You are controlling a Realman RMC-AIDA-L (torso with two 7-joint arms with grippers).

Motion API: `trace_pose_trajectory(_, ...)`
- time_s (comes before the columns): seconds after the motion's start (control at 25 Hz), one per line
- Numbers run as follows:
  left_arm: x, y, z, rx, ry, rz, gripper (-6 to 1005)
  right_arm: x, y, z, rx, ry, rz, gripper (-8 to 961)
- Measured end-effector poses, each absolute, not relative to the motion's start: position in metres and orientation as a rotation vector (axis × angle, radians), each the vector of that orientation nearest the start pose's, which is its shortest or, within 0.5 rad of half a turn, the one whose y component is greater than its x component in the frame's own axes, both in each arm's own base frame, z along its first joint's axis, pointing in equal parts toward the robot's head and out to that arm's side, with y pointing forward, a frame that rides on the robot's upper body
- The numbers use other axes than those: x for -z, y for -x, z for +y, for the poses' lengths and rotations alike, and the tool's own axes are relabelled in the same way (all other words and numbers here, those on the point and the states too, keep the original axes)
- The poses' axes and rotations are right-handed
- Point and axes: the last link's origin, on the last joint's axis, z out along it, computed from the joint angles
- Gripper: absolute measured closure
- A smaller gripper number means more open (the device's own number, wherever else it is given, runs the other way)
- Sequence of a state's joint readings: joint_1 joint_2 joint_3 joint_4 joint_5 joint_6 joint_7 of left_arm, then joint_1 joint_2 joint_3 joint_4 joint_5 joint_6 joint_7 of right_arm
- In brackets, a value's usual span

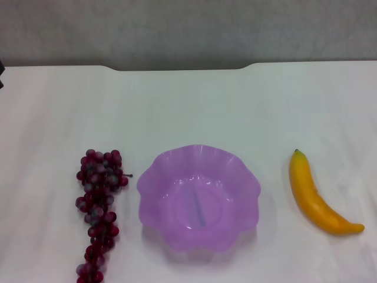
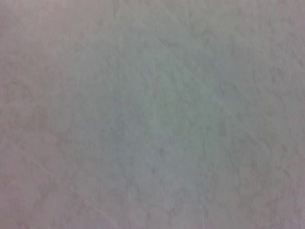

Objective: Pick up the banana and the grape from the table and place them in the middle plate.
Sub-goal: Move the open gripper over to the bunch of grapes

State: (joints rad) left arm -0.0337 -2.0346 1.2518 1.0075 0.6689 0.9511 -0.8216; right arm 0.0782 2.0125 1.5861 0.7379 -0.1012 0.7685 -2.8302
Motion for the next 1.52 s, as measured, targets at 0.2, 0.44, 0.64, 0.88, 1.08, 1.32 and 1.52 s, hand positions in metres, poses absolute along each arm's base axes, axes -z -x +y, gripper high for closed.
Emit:
trace_pose_trajectory(0.2, -0.113, 0.3, 0.315, 0.825, 1.695, -0.356, 123, -0.055, -0.355, 0.313, -0.549, 1.593, 0.528, 74)
trace_pose_trajectory(0.44, -0.113, 0.3, 0.315, 0.825, 1.695, -0.356, 124, -0.055, -0.355, 0.313, -0.549, 1.593, 0.528, 74)
trace_pose_trajectory(0.64, -0.114, 0.296, 0.318, 0.824, 1.711, -0.37, 124, -0.055, -0.355, 0.313, -0.549, 1.593, 0.528, 73)
trace_pose_trajectory(0.88, -0.118, 0.273, 0.324, 0.739, 1.833, -0.444, 125, -0.055, -0.355, 0.313, -0.548, 1.593, 0.528, 73)
trace_pose_trajectory(1.08, -0.122, 0.244, 0.324, 0.65, 1.95, -0.464, 125, -0.055, -0.355, 0.313, -0.548, 1.593, 0.528, 73)
trace_pose_trajectory(1.32, -0.119, 0.225, 0.328, 0.458, 2.033, -0.578, 126, -0.055, -0.355, 0.313, -0.549, 1.593, 0.528, 73)
trace_pose_trajectory(1.52, -0.108, 0.217, 0.337, 0.288, 2.068, -0.663, 126, -0.055, -0.354, 0.314, -0.549, 1.596, 0.527, 73)
